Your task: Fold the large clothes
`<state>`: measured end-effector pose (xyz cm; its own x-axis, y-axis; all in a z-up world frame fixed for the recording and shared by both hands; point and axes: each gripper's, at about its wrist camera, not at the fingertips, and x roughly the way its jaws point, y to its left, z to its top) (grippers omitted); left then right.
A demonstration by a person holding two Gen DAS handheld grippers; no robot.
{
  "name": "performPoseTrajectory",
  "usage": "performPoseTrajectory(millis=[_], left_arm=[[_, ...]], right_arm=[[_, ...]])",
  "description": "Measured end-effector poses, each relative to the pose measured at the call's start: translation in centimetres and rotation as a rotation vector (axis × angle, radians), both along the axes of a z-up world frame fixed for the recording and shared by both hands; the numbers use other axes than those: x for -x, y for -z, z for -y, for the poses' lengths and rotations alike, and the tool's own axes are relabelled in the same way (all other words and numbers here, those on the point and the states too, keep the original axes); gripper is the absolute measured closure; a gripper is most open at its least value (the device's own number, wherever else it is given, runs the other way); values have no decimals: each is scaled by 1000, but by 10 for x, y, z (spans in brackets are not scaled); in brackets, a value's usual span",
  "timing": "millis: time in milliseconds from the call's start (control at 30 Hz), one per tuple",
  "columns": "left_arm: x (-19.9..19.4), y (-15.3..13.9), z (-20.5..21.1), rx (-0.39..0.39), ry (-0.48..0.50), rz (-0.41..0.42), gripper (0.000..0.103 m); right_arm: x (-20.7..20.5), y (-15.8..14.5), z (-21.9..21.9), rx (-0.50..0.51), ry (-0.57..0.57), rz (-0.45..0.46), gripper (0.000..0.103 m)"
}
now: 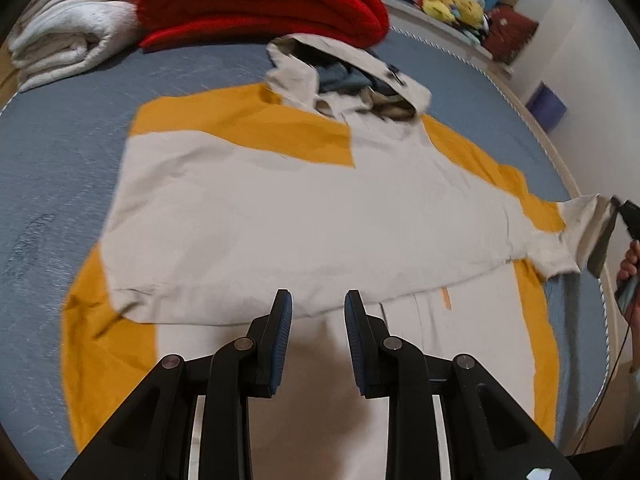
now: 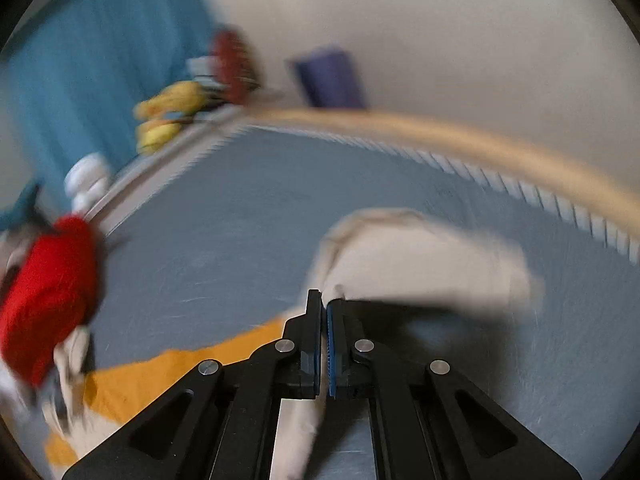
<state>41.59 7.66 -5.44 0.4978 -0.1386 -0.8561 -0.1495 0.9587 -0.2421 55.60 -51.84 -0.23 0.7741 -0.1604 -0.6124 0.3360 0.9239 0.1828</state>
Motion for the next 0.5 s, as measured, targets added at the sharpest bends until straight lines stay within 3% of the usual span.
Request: performPoseTrajectory(millis=[100,200,267,367,433,500], left_arm=[[5,-14,-24,23,-32,26,79],[12,-27,-46,26,-58,46,79],[19,-36,-67,58,-91,64,79],[26,-42,-93,117,-150,69,79],[29,-43,-107,164,-176,65,79],[32,-42,-116,195,-182,52,79]], right_arm=[[6,-45,-107,157,-210,70,101],[20,-69,-223,158,-441,117,101],[36,-70,-305,141,-614,102,101],[73,-46,-406,121,-833,38,101],[99,-9,-472,111,-973,-99,100],[117,32,-500,113,-1018,-235,97]])
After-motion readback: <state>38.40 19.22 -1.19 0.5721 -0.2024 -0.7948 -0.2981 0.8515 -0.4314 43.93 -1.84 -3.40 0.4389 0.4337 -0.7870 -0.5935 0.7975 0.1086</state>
